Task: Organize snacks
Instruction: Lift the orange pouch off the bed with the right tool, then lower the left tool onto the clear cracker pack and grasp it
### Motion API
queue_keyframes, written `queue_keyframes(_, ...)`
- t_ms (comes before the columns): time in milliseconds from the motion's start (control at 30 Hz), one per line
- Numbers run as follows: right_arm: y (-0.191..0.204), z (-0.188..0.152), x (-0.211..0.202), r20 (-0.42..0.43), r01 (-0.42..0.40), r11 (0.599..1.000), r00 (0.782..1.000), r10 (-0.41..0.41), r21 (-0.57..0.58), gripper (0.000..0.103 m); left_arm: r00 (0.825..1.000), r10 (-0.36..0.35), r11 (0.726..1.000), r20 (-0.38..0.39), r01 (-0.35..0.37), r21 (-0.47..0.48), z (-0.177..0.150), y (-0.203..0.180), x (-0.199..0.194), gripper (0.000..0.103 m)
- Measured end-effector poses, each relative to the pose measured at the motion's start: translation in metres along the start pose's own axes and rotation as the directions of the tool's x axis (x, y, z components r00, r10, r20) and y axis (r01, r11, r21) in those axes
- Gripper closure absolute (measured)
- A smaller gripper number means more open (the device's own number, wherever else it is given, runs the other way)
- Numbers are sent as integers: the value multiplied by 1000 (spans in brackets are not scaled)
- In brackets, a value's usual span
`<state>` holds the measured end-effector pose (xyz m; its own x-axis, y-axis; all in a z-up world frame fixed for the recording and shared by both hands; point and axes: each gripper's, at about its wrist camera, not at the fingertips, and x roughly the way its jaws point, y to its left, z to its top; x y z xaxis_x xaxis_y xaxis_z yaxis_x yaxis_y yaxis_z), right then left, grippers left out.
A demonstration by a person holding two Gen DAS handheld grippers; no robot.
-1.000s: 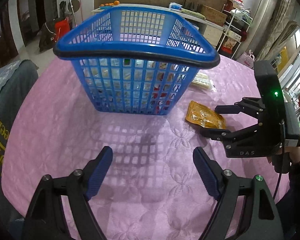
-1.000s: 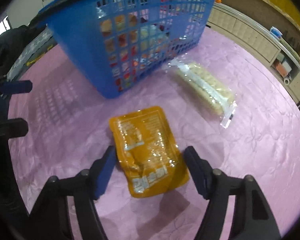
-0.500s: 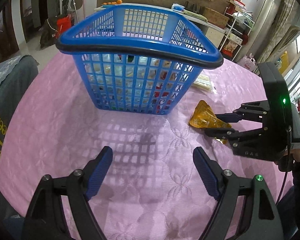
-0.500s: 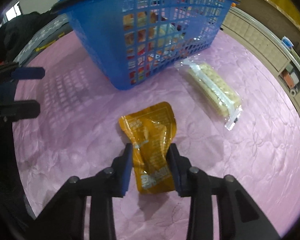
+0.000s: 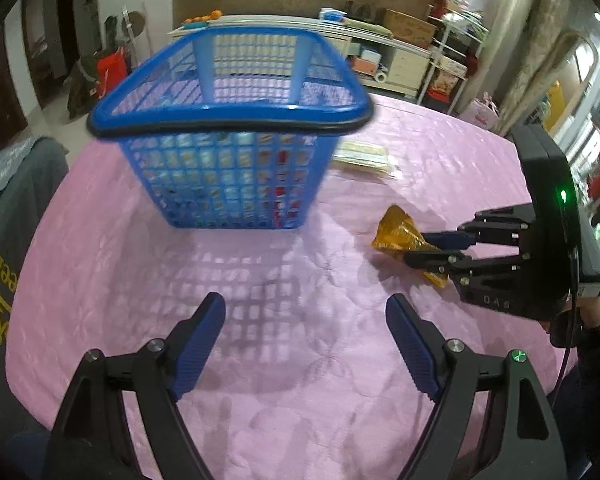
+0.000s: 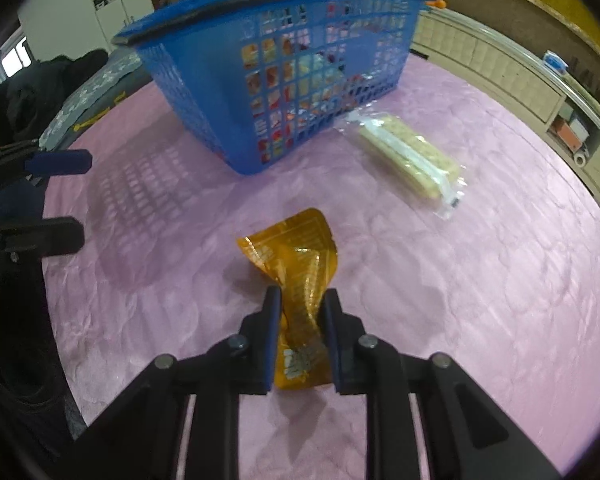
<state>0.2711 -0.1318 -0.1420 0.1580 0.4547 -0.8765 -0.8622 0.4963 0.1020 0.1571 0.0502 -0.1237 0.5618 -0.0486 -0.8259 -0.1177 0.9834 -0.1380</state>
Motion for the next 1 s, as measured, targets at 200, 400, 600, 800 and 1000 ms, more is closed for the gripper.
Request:
queue_keyframes(200,-37,-9,-21,89,7,994,996,-17,107,78,1000,0,983,23,-4,186,5,-56,-8,22)
queue_keyframes(400,-70,-20,-44,158,15,981,986,-46,193,78,997,24,912,79,-54,406,24,-111,-5,22)
queue_keyframes(600,-105,-32,-61,213,0,956,975,-65,292,78,995,59,868,81,-91,487,59,-131,21,22)
queue_keyframes(800,-134,-24,-71,258,-10,934,962,-88,356,78,998,59,840,36,-69,538,85,-149,58,22)
queue_keyframes(1000,-154,-18,-69,284,-6,922,952,-113,387,78,992,121,872,-26,-93,481,108,-154,105,22)
